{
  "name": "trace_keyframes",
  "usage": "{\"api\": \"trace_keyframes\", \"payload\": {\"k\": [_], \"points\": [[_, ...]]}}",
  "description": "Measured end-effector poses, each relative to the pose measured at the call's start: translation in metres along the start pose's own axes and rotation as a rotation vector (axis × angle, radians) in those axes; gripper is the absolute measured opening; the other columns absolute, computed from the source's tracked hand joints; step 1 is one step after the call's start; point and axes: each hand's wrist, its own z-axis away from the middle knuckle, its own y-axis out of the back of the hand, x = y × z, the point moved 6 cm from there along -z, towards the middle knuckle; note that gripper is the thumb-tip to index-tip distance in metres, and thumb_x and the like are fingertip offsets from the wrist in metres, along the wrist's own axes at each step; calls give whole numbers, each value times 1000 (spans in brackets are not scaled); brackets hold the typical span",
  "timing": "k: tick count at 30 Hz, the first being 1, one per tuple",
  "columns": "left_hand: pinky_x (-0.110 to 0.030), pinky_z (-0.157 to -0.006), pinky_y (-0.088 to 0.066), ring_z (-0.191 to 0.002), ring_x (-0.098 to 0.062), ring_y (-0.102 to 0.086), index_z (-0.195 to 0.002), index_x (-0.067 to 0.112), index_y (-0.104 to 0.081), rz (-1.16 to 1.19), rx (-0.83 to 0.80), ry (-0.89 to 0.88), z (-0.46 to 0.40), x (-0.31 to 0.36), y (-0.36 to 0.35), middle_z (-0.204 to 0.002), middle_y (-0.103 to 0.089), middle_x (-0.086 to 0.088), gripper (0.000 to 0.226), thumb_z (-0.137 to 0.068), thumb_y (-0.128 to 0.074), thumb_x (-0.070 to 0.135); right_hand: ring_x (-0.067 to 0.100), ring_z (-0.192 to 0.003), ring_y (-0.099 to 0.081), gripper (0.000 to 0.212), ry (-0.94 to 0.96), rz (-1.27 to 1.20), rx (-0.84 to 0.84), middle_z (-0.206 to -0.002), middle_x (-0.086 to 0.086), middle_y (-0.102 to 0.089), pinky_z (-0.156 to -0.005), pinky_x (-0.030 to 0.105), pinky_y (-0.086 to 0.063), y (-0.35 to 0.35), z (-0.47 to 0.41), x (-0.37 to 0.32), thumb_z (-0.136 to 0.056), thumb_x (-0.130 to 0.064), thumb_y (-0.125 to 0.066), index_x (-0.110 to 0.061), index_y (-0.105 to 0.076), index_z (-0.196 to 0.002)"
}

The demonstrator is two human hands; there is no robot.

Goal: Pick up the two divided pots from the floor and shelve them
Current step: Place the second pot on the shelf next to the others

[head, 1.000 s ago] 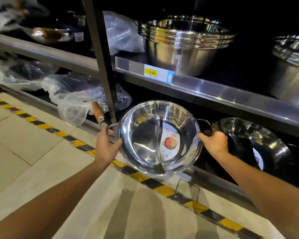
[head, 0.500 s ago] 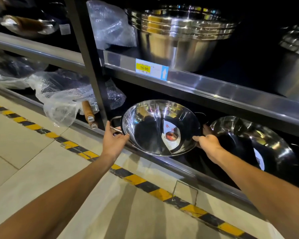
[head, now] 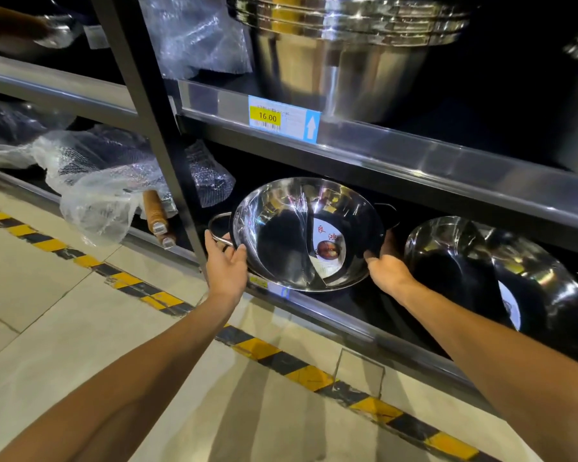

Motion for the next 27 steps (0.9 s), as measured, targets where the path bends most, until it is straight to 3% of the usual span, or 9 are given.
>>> {"api": "trace_keyframes", "payload": {"k": [6, 10, 13, 16, 18, 19, 21, 24, 27], "points": [[-28, -110, -34, -135, -21, -46, -155, 11, 1, -48, 21, -21, -10, -8, -7, -153, -36, -15, 76, -99, -50, 4, 34, -151, -17, 84, 14, 127, 7, -166, 15, -2, -118, 38, -22, -10, -16, -13, -97, -2, -48, -14, 10, -158], [-34, -113, -35, -132, -20, -47, -154, 9, 1, -99, -4, -15, -22, -17, -5, -151, -37, -17, 76, -98, -50, 4, 33, -153, -3, 83, 56, 200, -11, -165, 19, 7, -120, 34, -12, -23, -13, -6, -98, -4, -49, -4, 11, -155], [-28, -111, -30, -132, -11, -39, -154, 15, 13, -192, -132, 7, -23, -23, -4, -156, -30, -12, 81, -100, -47, 8, 35, -152, -10, 83, 65, 139, 0, -166, 17, 5, -119, 38, -19, -27, -12, -3, -100, -10, -49, -8, 12, -156], [-34, -116, -28, -144, -18, -31, -155, 21, 12, -246, -202, 24, -15, -27, -3, -158, -25, -11, 81, -101, -49, 14, 41, -146, -28, 88, 39, 96, 14, -166, 16, -5, -114, 43, -30, -27, -4, -1, -100, -25, -53, -14, 13, -157], [-37, -116, -31, -142, -23, -34, -156, 18, -8, -348, -150, -79, -8, -22, 5, -154, -28, -9, 72, -100, -52, 20, 45, -135, -42, 81, 51, 99, 54, -158, 26, -28, -108, 47, -39, -27, 4, 1, -100, -29, -54, -5, -2, -157], [-39, -116, -32, -142, -23, -33, -154, 16, -18, -455, -125, -173, -1, -19, 9, -154, -27, -8, 65, -99, -52, 24, 46, -127, -51, 71, 66, 118, 73, -146, 30, -43, -104, 48, -45, -28, 9, 2, -100, -33, -53, 3, -21, -152], [-38, -119, -24, -145, -18, -22, -150, 16, -27, -675, -139, -393, 18, -15, 16, -156, -21, -3, 58, -99, -51, 29, 42, -109, -63, 57, 143, 249, 100, -116, 26, -64, -91, 50, -54, -31, 20, 6, -99, -46, -47, 5, -54, -125], [-33, -121, -11, -150, -12, -3, -153, 19, -25, -946, -343, -649, 48, -21, 15, -162, -12, 3, 58, -101, -45, 35, 33, -128, -49, 68, 317, 454, 149, -135, 16, -54, -108, 44, -42, -33, 41, 14, -99, -55, -38, -4, -39, -145], [-38, -123, -9, -151, -12, 5, -156, 24, -18, -1117, -483, -786, 60, -33, 15, -165, -7, 5, 58, -103, -39, 39, 25, -151, -18, 76, 498, 633, 111, -163, 9, -23, -123, 40, -20, -38, 58, 26, -99, -62, -21, -14, -15, -158]]}}
